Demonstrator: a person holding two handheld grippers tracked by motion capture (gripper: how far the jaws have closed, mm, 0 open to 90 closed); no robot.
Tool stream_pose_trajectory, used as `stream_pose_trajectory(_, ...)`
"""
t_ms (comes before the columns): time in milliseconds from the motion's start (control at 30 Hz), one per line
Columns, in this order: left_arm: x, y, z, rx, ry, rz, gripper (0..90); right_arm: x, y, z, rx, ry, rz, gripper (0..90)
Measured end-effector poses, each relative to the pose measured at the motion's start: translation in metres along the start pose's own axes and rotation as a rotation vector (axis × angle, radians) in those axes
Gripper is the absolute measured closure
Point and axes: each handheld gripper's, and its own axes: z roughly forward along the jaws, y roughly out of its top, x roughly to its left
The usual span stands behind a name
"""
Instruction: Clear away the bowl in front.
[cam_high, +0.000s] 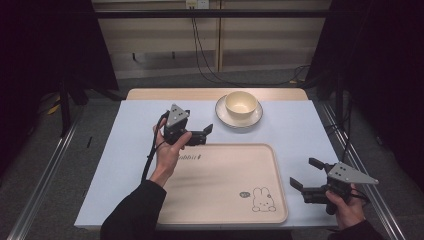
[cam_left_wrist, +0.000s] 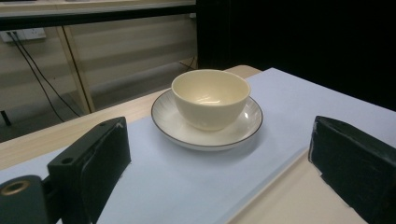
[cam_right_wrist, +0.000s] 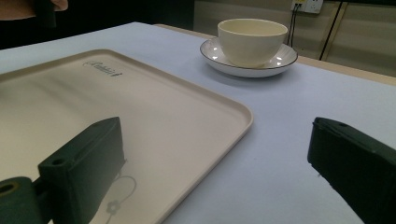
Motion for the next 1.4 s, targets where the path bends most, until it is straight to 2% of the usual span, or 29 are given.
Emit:
stream_pose_trajectory(67,0.001,0.002,0.007,0.011,0.007,0.023,5.4,0.000,0.000,0.000,0.001,0.003,0.003,3.3)
stream_pose_trajectory(233,0.002,0.006,0.021,0.025,0.014,0.028,5.8,0.000,0.000,0.000,0.001,0.007,0.004,3.3)
stream_pose_trajectory(267,0.004,0.008,0.029,0.033,-0.006,0.021,5.8,0.000,0.000,0.000,-0.001,0.005,0.003,3.3)
stream_pose_trajectory(433,0.007,0.011,0.042,0.067,-0.018,0.014,5.8,-0.001,0.000,0.000,-0.005,0.006,0.002,3.3)
stream_pose_trajectory(500,0.009,0.011,0.054,0.087,0.000,-0.008,7.3,0.000,0.000,0.000,0.000,0.008,0.000,3.4)
stream_pose_trajectory(567,0.012,0.011,0.056,0.099,0.000,-0.009,7.6,0.000,0.000,0.000,-0.004,0.006,0.001,3.4)
stream_pose_trajectory(600,0.014,0.011,0.063,0.089,0.007,-0.029,7.6,0.000,0.000,0.000,0.000,0.010,0.000,3.4)
stream_pose_trajectory(700,0.018,0.011,0.071,0.089,0.021,-0.041,7.8,0.000,0.000,0.000,-0.004,0.006,0.005,3.4)
stream_pose_trajectory(733,0.021,0.011,0.078,0.118,0.055,-0.025,9.8,0.000,0.000,0.000,-0.004,0.006,0.007,3.4)
stream_pose_trajectory(767,0.021,0.011,0.078,0.118,0.055,-0.025,12.0,0.000,0.000,0.000,-0.004,0.006,0.007,3.4)
stream_pose_trajectory(800,0.023,0.012,0.086,0.143,0.056,-0.047,11.3,0.000,-0.001,0.000,-0.005,0.006,0.009,3.4)
stream_pose_trajectory(967,0.026,0.012,0.098,0.158,0.064,-0.044,11.5,-0.001,-0.001,-0.001,-0.005,0.006,0.007,3.4)
stream_pose_trajectory(1033,0.028,0.013,0.107,0.156,0.049,-0.069,11.2,0.000,-0.001,-0.001,-0.004,0.016,0.011,3.4)
stream_pose_trajectory(1100,0.029,0.013,0.109,0.154,0.052,-0.059,11.4,0.000,-0.001,0.000,-0.002,0.014,0.012,3.4)
stream_pose_trajectory(1167,0.029,0.013,0.114,0.174,0.069,-0.043,11.6,0.000,-0.001,0.000,-0.003,0.014,0.013,3.4)
stream_pose_trajectory(1200,0.031,0.012,0.119,0.176,0.065,-0.059,11.6,0.000,-0.001,-0.001,-0.004,0.018,0.012,3.4)
stream_pose_trajectory(1400,0.034,0.015,0.132,0.192,0.078,-0.055,11.2,0.000,-0.001,-0.001,-0.005,0.019,0.011,3.4)
